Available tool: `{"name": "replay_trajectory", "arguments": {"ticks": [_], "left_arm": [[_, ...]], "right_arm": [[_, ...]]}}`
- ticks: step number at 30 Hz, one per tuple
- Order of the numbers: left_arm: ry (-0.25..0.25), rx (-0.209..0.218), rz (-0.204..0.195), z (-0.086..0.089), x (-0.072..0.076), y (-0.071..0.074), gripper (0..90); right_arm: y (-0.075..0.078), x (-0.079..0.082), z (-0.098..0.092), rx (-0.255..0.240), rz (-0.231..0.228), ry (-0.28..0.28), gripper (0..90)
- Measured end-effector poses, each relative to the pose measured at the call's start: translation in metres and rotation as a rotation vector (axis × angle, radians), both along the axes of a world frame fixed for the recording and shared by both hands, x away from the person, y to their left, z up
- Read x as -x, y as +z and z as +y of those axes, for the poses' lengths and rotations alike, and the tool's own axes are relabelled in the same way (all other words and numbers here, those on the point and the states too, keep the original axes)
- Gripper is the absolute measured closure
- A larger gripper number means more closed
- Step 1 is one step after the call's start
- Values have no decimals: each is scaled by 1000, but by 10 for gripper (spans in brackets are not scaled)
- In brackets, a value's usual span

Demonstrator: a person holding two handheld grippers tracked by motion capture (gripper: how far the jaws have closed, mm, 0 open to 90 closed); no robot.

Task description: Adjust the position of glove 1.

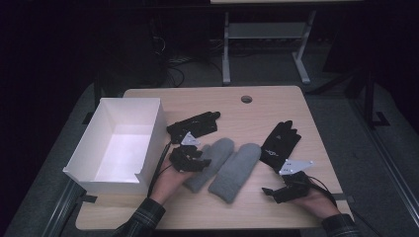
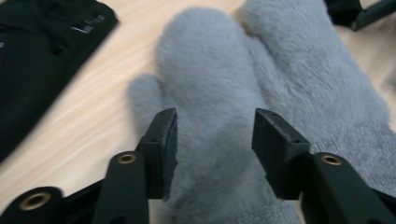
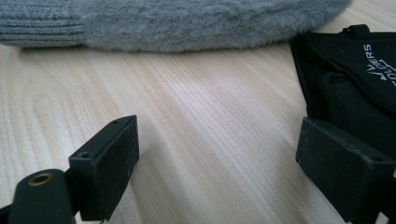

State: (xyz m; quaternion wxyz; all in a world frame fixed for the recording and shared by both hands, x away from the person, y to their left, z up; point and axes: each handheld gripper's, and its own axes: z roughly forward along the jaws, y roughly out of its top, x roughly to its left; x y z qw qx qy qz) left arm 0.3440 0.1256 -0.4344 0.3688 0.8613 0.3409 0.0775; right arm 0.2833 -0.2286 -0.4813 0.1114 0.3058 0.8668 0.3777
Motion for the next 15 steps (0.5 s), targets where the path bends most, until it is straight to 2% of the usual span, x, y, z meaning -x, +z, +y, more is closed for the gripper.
{"name": "replay_trajectory", "arguments": {"ticks": [3, 5, 7, 8, 12, 15], "left_arm": [[-6, 3, 22, -4, -2, -7, 399], [-5, -6, 21, -6, -2, -10, 391], [-9, -29, 16, -8, -2, -13, 369], [-27, -45, 23, -9, -3, -15, 370], [-18, -57, 10, -11, -2, -19, 414], [-13, -61, 6, -12, -2, -21, 492]], "right_arm": [[0, 0, 1, 0, 1, -4, 131], [0, 0, 1, 0, 1, -4, 131], [0, 0, 1, 0, 1, -3, 131], [0, 0, 1, -1, 2, -4, 131], [0, 0, 1, -1, 2, -4, 131], [0, 0, 1, 0, 1, -4, 131]]}}
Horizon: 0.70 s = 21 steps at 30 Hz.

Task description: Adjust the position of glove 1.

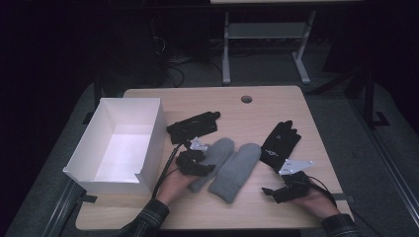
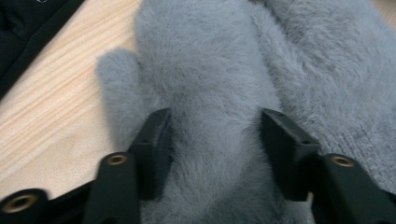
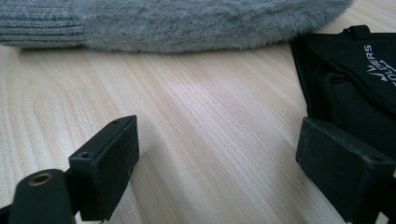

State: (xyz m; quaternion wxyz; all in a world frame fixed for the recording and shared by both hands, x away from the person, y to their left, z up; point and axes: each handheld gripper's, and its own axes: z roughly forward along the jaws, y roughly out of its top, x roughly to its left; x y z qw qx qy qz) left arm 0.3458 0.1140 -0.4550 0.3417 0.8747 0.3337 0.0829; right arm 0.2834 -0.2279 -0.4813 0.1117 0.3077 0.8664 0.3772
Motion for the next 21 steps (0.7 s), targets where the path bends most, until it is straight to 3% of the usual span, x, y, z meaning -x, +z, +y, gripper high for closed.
{"name": "replay_trajectory", "arguments": {"ticks": [3, 5, 7, 9, 21], "left_arm": [[1, 4, 4, 2, -1, 0, 625], [-1, 22, 27, 3, -3, 1, 729], [10, 45, 48, 5, -4, 0, 779], [18, 61, 62, 7, -5, 1, 808], [23, 146, 47, 9, -4, 22, 842]], "right_arm": [[0, 0, 0, 0, 1, 0, 131], [0, 0, 0, 0, 0, 0, 131], [0, 0, 0, 0, 1, -1, 131], [0, 0, 0, 0, 1, -2, 131], [0, 0, 0, 0, 1, -1, 131]]}}
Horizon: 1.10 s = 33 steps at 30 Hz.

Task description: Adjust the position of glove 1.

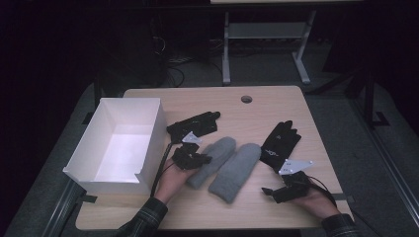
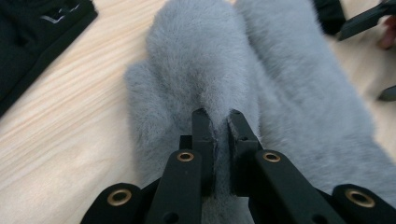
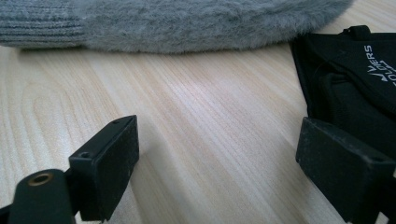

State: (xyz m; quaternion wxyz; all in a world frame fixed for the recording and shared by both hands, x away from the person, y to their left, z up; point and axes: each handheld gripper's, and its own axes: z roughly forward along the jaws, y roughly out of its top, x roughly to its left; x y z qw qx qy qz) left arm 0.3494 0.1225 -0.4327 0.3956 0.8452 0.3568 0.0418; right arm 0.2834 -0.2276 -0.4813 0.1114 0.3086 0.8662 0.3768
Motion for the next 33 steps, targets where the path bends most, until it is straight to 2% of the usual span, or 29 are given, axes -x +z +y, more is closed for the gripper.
{"name": "replay_trajectory", "arguments": {"ticks": [2, 6, 11, 18, 19, 21, 27, 31, 33], "left_arm": [[0, 7, -6, 0, 1, 6, 843], [17, 56, 11, -3, 1, 14, 844], [14, 96, 29, -15, 7, 22, 845], [7, 119, 39, -36, 14, 30, 844], [14, 112, 40, -41, 16, 31, 844], [14, 108, 37, -44, 16, 32, 844], [38, 128, 50, -59, 19, 30, 844], [35, 129, 53, -71, 21, 21, 843], [23, 113, 56, -77, 23, 16, 836]], "right_arm": [[0, 0, 0, 0, 0, -1, 131], [0, 0, 0, 0, 1, 0, 131], [0, 0, 0, 0, 0, 1, 131], [0, 0, 0, 1, 1, 1, 131], [0, 0, 0, 0, 1, 0, 131], [0, 0, 0, 1, 0, 1, 131], [0, 0, 0, -1, -1, 0, 131], [0, 0, 0, -1, -1, 0, 131], [0, 0, 0, -1, -1, 0, 131]]}}
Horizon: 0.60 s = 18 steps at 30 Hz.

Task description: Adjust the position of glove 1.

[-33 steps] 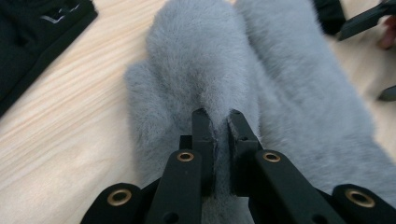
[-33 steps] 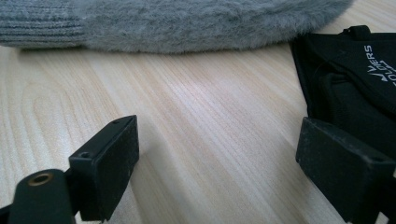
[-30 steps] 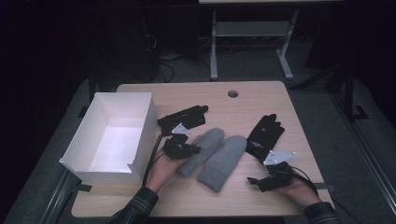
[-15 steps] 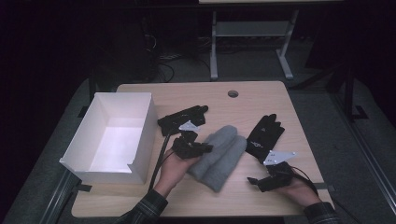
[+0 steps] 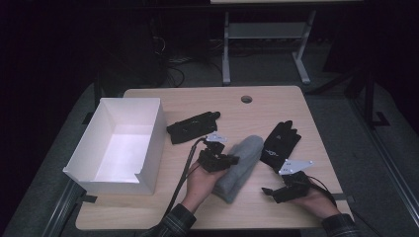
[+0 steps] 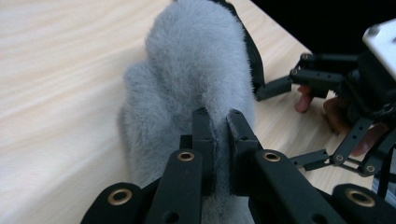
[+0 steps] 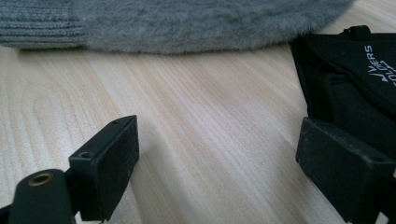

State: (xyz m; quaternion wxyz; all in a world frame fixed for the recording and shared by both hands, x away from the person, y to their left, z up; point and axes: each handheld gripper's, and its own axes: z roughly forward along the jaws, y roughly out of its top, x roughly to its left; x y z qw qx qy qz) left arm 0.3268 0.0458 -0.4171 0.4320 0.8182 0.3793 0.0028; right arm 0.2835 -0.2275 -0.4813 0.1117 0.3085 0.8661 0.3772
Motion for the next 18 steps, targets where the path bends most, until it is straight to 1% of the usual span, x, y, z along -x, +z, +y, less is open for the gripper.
{"name": "replay_trajectory", "arguments": {"ticks": [3, 5, 8, 10, 12, 14, 15, 16, 17, 18], "left_arm": [[-2, -4, -4, -3, 1, -5, 806], [-7, -3, -8, -2, 0, -5, 745], [-21, -4, -7, 0, -1, -2, 628], [-29, 0, -11, 2, -2, 1, 570], [-38, -9, -19, 5, -3, 5, 516], [-47, -22, -43, 8, -5, 8, 463], [-53, -33, -51, 10, -6, 10, 431], [-63, -41, -59, 12, -6, 12, 376], [-62, -37, -62, 14, -7, 13, 376], [-70, -44, -65, 17, -8, 14, 366]], "right_arm": [[0, 0, 0, -1, 0, 0, 131], [0, 0, 0, -1, 0, 0, 131], [0, 0, 0, -1, 1, 1, 131], [0, 0, 0, 0, 1, 3, 131], [0, 0, 0, 0, 0, 4, 131], [0, 0, 0, 0, 1, 4, 131], [0, 0, 0, 0, 1, 4, 131], [0, 0, 0, 1, -1, 5, 131], [0, 0, 0, 1, -1, 5, 131], [0, 0, 0, 1, -1, 3, 134]]}}
